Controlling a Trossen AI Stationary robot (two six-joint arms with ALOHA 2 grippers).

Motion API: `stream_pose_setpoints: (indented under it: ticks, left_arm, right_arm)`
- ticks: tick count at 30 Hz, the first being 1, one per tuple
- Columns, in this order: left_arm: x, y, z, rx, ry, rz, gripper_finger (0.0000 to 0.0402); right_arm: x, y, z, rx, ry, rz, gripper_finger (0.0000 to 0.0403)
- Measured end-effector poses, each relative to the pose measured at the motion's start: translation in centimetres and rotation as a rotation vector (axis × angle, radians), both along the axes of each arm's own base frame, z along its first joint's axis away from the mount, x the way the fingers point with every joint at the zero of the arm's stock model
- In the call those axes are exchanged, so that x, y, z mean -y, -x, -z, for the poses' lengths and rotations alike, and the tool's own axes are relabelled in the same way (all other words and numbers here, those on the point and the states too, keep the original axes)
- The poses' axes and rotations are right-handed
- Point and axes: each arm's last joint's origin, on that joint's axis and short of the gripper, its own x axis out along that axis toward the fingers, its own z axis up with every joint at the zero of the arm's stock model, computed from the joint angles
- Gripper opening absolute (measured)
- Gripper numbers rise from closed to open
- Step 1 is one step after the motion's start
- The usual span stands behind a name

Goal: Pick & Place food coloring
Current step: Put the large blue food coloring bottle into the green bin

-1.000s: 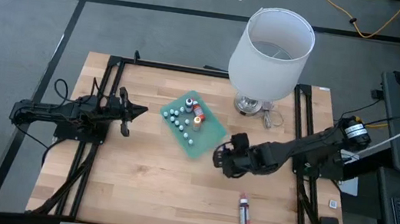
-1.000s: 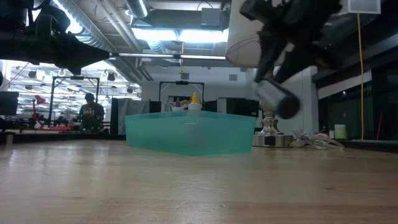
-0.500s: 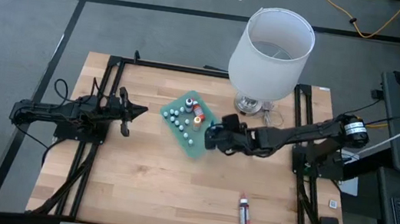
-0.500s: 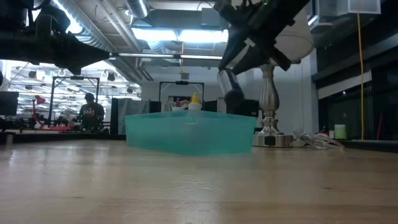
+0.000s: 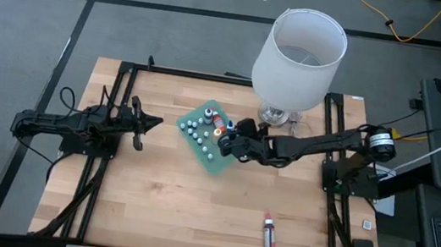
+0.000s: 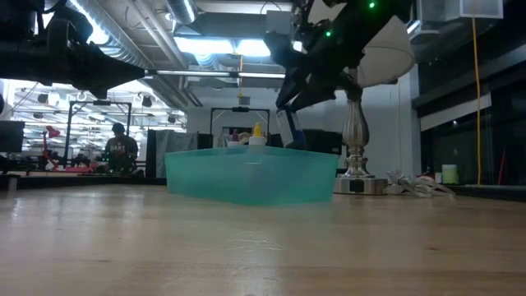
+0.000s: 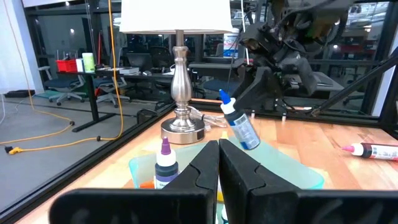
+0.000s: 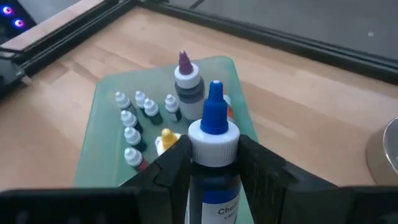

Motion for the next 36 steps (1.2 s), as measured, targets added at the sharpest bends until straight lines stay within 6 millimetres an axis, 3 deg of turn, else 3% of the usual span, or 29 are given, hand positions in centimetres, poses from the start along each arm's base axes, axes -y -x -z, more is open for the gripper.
stream_pose_setpoints:
  ticks: [11,25,36]
  left_arm:
    - [0.0,0.0,0.0,0.000,0.000,0.000,0.0010]
    - [0.0,0.0,0.0,0.000,0.000,0.000,0.0013]
    - [0.0,0.0,0.0,0.000,0.000,0.000,0.0007]
  right_arm:
    - [0.0,-0.7,3.2,0.029,0.099,0.038,0.0126]
    - [0.3,0.7,6.5,0.035,0.180,0.074,0.0126]
    - [0.1,-0.4,8.1,0.056,0.190,0.044,0.0126]
